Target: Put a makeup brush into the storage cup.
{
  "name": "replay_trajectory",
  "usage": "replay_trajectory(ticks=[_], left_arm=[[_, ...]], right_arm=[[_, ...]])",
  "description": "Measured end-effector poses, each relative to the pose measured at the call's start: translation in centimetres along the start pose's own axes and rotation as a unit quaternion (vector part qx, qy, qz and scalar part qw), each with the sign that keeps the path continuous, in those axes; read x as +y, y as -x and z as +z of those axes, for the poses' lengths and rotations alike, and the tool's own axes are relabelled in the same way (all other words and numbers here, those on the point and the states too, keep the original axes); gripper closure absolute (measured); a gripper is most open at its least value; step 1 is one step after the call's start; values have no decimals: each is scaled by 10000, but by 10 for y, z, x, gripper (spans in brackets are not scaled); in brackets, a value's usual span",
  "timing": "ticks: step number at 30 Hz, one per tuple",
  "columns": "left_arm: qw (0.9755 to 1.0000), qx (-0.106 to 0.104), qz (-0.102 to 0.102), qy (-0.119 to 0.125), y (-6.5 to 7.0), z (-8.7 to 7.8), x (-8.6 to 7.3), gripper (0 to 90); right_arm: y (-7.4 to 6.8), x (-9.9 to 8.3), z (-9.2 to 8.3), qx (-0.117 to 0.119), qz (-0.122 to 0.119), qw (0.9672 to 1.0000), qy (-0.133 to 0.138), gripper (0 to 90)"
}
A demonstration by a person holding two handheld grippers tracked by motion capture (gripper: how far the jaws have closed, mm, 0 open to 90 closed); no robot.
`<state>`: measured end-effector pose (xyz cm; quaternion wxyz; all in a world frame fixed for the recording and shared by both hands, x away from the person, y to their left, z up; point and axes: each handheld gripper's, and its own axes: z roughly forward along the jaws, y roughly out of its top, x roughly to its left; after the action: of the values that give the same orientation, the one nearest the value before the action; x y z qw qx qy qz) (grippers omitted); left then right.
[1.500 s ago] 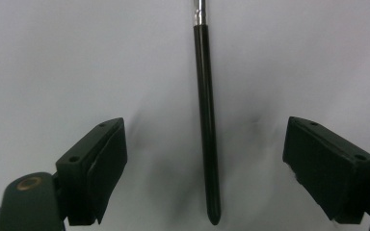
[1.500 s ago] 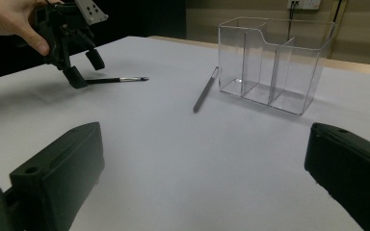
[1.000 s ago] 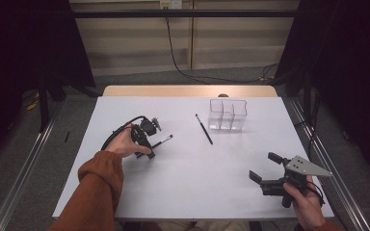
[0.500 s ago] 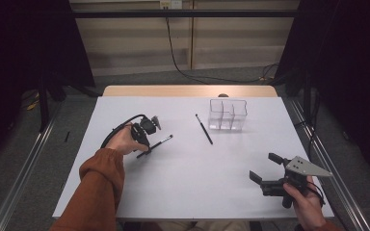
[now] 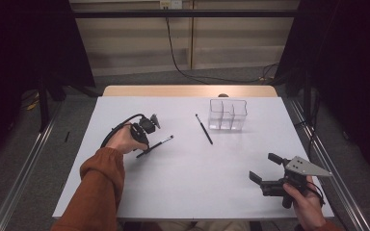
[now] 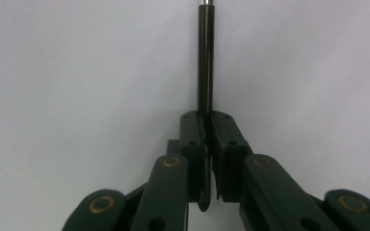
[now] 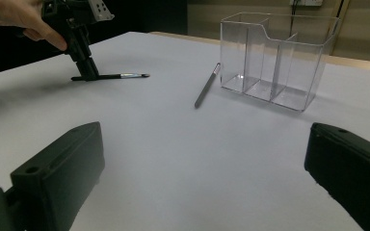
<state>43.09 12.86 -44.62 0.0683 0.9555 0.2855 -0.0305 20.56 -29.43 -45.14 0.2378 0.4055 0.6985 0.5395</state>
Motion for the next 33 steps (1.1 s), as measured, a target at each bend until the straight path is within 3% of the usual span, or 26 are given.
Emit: replay_trajectory(ticks=[12,21,26,33], left_arm=[[9982,-249,-434,337,-7,-2,-9,844],[9956,-219,-608,672,-11,-8,-16,844],[9931,-280,-627,954,-10,-14,-19,843],[9868,-289,-704,1428,-8,-20,-25,843]], right_arm=[[0,0,0,-1,14,10000,-4,0],[1,0,0,-7,18,10000,-6,0],[1,0,1,-10,24,10000,-6,0],[0,0,1,-7,19,10000,-4,0]])
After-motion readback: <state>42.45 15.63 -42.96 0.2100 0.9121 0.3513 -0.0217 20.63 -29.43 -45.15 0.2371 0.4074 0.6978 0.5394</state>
